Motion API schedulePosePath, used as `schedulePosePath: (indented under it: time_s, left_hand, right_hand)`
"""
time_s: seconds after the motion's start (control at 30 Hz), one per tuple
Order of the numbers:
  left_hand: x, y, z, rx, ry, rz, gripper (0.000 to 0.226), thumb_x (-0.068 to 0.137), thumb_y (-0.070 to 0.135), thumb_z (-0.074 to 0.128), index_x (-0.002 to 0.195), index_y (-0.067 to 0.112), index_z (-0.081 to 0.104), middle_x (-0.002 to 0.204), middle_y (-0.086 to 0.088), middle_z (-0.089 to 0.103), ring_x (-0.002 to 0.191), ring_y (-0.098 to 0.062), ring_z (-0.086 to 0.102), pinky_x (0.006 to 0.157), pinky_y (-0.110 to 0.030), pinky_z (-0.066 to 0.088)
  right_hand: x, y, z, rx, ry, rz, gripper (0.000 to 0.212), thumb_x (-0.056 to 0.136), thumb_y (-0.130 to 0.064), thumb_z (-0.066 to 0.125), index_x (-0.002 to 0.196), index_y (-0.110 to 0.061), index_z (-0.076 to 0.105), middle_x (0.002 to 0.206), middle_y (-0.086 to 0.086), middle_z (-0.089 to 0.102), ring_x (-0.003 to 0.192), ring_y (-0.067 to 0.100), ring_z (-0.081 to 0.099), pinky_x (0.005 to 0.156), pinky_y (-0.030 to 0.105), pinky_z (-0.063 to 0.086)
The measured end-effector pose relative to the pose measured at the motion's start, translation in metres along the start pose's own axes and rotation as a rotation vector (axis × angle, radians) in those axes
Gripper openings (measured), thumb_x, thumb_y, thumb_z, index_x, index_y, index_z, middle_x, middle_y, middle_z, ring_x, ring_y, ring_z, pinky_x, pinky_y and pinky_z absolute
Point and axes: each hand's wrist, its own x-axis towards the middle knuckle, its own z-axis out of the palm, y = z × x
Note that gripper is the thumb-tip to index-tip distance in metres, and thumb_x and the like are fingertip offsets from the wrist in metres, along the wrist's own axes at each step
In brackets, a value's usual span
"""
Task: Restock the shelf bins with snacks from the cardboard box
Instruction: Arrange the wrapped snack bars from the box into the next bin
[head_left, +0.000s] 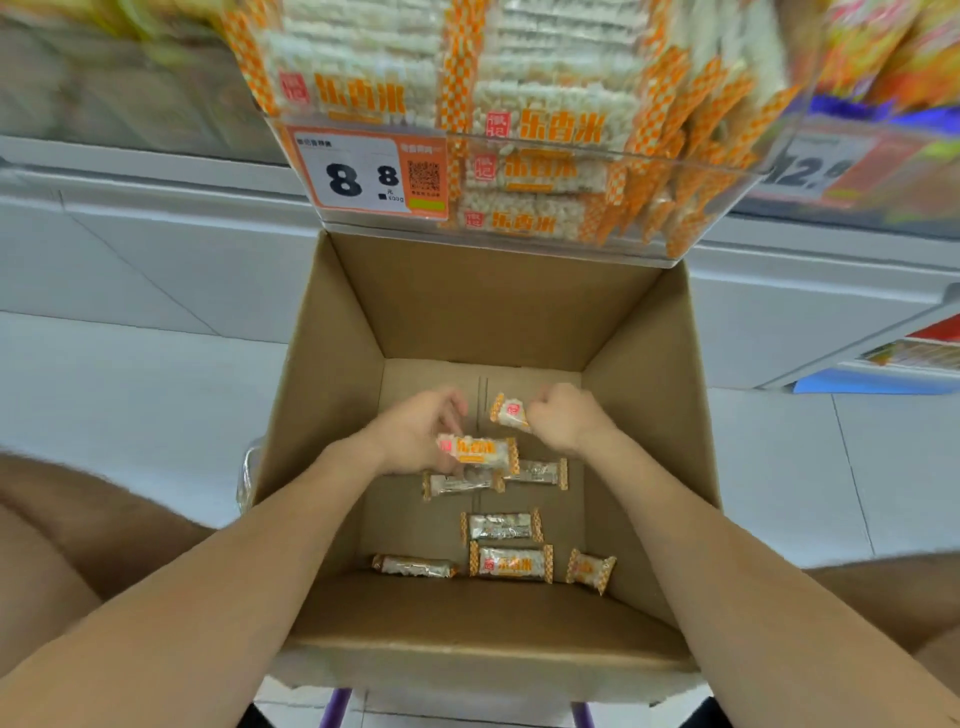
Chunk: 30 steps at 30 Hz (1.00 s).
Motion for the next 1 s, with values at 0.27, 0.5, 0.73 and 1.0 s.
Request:
schedulePosePath:
  time_s: [0.27, 0.5, 0.73, 1.0]
  left_hand:
    - [-0.052, 0.100, -0.092, 0.065, 0.153, 0.272, 0.082, 0.063, 0.024, 0.100, 0.127, 0.041, 0.052, 0.107, 0.006, 0.071, 0.088, -0.010, 0.066, 0.079, -0.032, 0.053]
    - [-0.121, 0.149, -0.143, 0.022, 0.193, 0.364, 0.041, 0.081, 0.039, 0.089, 0.116, 0.037, 0.069, 0.113, 0.010, 0.072, 0.105, -0.014, 0.068, 0.099, -0.048, 0.055]
    - [-0.160, 0.181, -0.184, -0.255, 0.394, 0.495, 0.017, 0.093, 0.016, 0.080, 0.107, 0.019, 0.071, 0.115, -0.007, 0.075, 0.103, -0.037, 0.071, 0.091, -0.047, 0.062]
    - [-0.131, 0.195, -0.212, 0.221, 1.092, 0.390, 0.044, 0.098, 0.031, 0.062, 0.138, 0.018, 0.049, 0.135, -0.001, 0.054, 0.126, -0.025, 0.047, 0.103, -0.040, 0.042]
  right_hand:
    - [-0.069, -0.063, -0.074, 0.347, 0.038, -0.467, 0.014, 0.085, -0.015, 0.070, 0.098, -0.016, 0.075, 0.091, -0.001, 0.074, 0.079, 0.007, 0.063, 0.074, 0.025, 0.051]
    - [-0.121, -0.111, -0.105, 0.329, 0.150, -0.662, 0.017, 0.083, -0.019, 0.085, 0.097, -0.021, 0.075, 0.083, -0.015, 0.074, 0.074, 0.001, 0.067, 0.072, 0.028, 0.053]
    - [-0.166, -0.157, -0.148, 0.354, 0.295, -0.819, 0.021, 0.084, -0.026, 0.064, 0.105, -0.024, 0.062, 0.105, -0.003, 0.072, 0.094, 0.011, 0.068, 0.081, 0.039, 0.055]
    - [-0.142, -0.214, -0.188, 0.069, 0.898, -0.765, 0.035, 0.094, -0.021, 0.061, 0.129, -0.023, 0.057, 0.120, -0.008, 0.065, 0.113, 0.011, 0.058, 0.098, 0.033, 0.048]
